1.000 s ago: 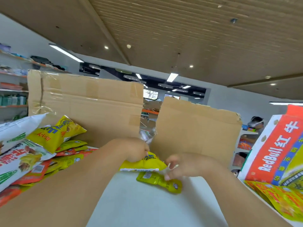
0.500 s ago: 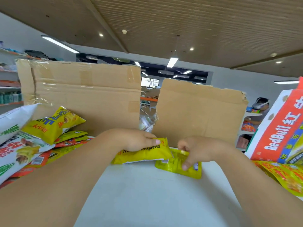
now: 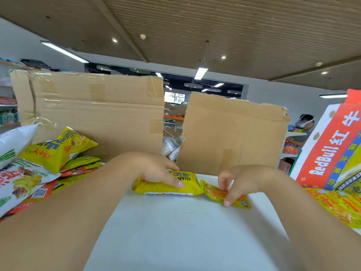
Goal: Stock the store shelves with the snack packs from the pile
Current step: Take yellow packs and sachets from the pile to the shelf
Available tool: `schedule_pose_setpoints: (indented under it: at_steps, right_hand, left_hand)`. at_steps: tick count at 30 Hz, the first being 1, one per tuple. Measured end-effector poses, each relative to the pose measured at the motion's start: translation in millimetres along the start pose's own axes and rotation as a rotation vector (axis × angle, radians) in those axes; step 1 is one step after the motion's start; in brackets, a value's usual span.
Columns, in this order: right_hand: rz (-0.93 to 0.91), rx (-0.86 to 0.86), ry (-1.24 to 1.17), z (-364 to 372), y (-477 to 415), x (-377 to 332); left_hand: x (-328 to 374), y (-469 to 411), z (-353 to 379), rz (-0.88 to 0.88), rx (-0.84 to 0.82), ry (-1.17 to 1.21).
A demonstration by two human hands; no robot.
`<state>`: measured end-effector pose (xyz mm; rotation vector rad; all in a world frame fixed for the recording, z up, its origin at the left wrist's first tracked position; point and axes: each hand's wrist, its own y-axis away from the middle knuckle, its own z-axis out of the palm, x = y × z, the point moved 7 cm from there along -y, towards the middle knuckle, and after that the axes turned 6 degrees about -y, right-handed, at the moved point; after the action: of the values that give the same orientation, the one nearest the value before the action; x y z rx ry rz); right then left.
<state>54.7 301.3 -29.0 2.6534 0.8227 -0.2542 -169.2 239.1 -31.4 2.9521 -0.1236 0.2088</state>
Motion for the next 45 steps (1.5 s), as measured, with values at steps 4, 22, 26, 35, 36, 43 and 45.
schedule_pose_setpoints:
  at_steps: [4,22,26,35,36,43,45]
  right_hand:
    - [0.103,0.030,-0.014,-0.1,1.7,3.8]
    - [-0.194,0.219,-0.828,-10.6,0.8,-25.4]
    - [-0.305,0.178,-0.926,-12.1,4.5,-41.4]
    - [-0.296,0.087,-0.205,12.9,7.1,-71.3]
    - [-0.266,0.086,-0.102,14.0,5.7,-71.3]
    - [0.032,0.065,0.237,-12.3,23.9,-23.5]
    - [0.050,0.049,0.162,-13.8,28.6,-12.6]
  left_hand:
    - [4.5,1.5,-0.4,-0.014,0.009,-0.025]
    - [54.8,-1.7,-11.5,0.121,0.278,0.156]
    - [23.7,-5.3,-31.8,0.021,0.442,0.364]
    - [-29.0,-4.0,-39.2,-0.091,0.442,0.309]
    - [-29.2,-3.0,-34.2,-0.105,0.387,0.196]
    - [-28.1,5.2,-9.6,-0.204,0.152,-0.089]
    - [-18.4,8.5,-6.8,-0.206,0.094,-0.159]
